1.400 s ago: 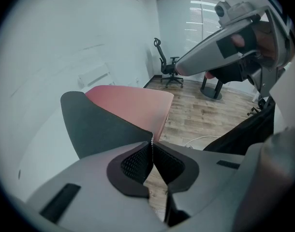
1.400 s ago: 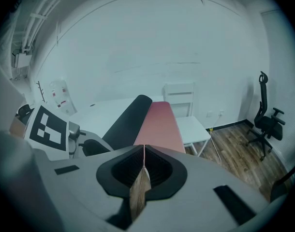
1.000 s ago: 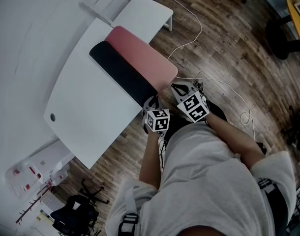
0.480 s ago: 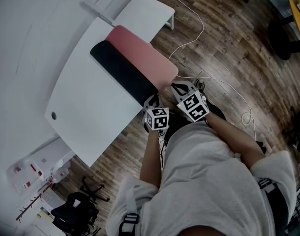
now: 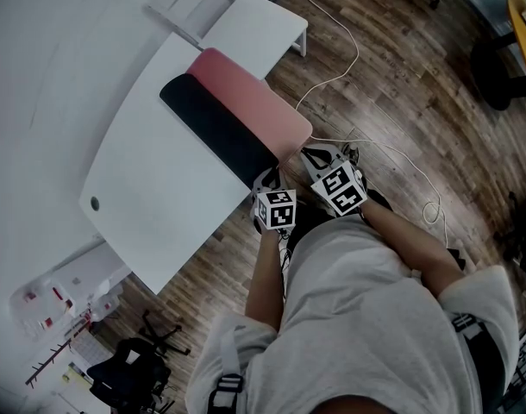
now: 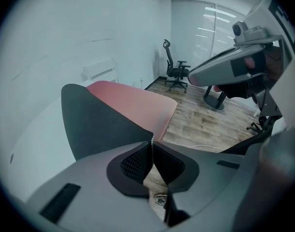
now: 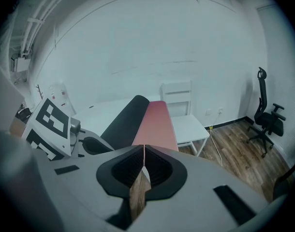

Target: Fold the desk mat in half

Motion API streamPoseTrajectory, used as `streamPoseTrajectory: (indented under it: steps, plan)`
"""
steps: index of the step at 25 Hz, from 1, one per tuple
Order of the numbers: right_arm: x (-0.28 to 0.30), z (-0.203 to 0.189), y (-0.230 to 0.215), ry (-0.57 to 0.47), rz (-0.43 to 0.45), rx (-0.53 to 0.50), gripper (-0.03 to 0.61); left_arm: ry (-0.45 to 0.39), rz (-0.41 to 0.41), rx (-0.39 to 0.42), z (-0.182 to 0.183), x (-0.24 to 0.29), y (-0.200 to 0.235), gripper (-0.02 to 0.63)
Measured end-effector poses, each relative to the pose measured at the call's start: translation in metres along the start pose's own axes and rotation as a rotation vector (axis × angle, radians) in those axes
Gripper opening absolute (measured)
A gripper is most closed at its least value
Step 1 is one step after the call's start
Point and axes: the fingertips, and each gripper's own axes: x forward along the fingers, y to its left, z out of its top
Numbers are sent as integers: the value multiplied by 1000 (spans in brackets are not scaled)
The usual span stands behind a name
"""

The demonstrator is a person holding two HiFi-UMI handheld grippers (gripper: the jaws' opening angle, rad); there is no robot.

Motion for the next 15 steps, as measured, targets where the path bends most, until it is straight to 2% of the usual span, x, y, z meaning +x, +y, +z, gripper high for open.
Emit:
streamPoseTrajectory:
  steps: [15]
  plan:
    - [6,1,-10,11,30,0,41,17,9,-21,8,5,-2,35]
